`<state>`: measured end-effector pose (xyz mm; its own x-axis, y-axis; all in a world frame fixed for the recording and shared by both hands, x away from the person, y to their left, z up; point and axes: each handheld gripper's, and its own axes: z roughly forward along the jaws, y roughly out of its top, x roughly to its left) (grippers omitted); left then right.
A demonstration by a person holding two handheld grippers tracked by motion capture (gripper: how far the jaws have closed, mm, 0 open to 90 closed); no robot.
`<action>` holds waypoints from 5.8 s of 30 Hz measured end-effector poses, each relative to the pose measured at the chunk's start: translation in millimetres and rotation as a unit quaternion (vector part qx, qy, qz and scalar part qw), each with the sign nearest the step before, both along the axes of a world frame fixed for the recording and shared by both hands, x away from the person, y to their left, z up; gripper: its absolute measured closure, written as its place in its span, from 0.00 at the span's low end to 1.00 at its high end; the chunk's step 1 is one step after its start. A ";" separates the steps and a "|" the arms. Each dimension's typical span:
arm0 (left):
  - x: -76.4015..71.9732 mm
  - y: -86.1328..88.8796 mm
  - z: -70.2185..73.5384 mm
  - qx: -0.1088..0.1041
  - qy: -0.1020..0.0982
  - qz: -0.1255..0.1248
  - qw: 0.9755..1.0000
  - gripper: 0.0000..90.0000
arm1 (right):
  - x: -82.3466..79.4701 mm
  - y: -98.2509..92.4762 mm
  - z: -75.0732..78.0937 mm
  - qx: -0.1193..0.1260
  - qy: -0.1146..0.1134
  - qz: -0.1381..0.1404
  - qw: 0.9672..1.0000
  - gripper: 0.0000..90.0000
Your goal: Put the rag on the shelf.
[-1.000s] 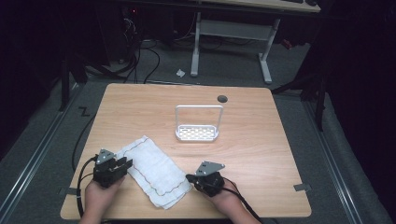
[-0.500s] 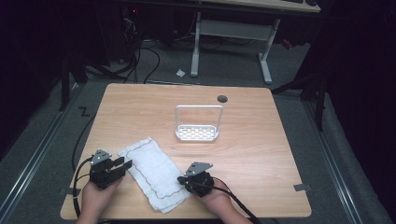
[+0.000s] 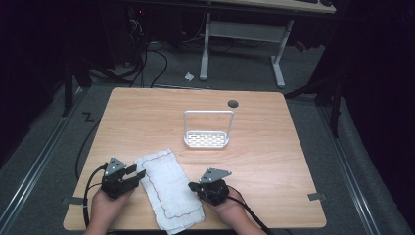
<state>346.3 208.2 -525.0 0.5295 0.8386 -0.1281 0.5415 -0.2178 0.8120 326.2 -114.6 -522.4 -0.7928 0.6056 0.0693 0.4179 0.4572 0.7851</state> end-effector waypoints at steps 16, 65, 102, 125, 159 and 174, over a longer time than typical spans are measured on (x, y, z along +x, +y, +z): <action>1.0 7.9 -1.7 -0.004 0.001 -0.003 1.000 0.60 | 36.8 40.7 -7.1 -0.062 0.013 0.012 0.998 1.00; 35.1 -136.3 -12.0 0.023 0.030 -0.048 0.998 0.46 | -34.1 -72.1 -9.8 -0.062 -0.003 -0.030 0.998 0.99; 24.7 -134.8 -15.0 -0.012 0.046 -0.086 0.995 0.89 | 41.3 -64.3 -10.8 -0.021 0.037 -0.133 0.990 0.67; 12.9 -129.1 -1.9 -0.030 0.001 -0.088 0.996 0.91 | 22.4 -64.2 -1.4 0.021 -0.024 -0.114 0.993 0.95; 2.4 -135.1 77.2 -0.084 -0.098 -0.093 0.987 0.92 | 5.4 -75.0 67.0 0.090 -0.118 -0.111 0.983 0.95; 15.5 -141.6 136.3 -0.106 -0.158 -0.098 0.977 0.92 | 15.5 -79.9 130.4 0.109 -0.177 -0.123 0.970 0.95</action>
<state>361.9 66.7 -388.8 0.7182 0.6898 -0.0919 0.2213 -0.1012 0.9699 341.7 -194.5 -392.1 -0.6241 0.7806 -0.0333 0.1794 0.1846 0.9663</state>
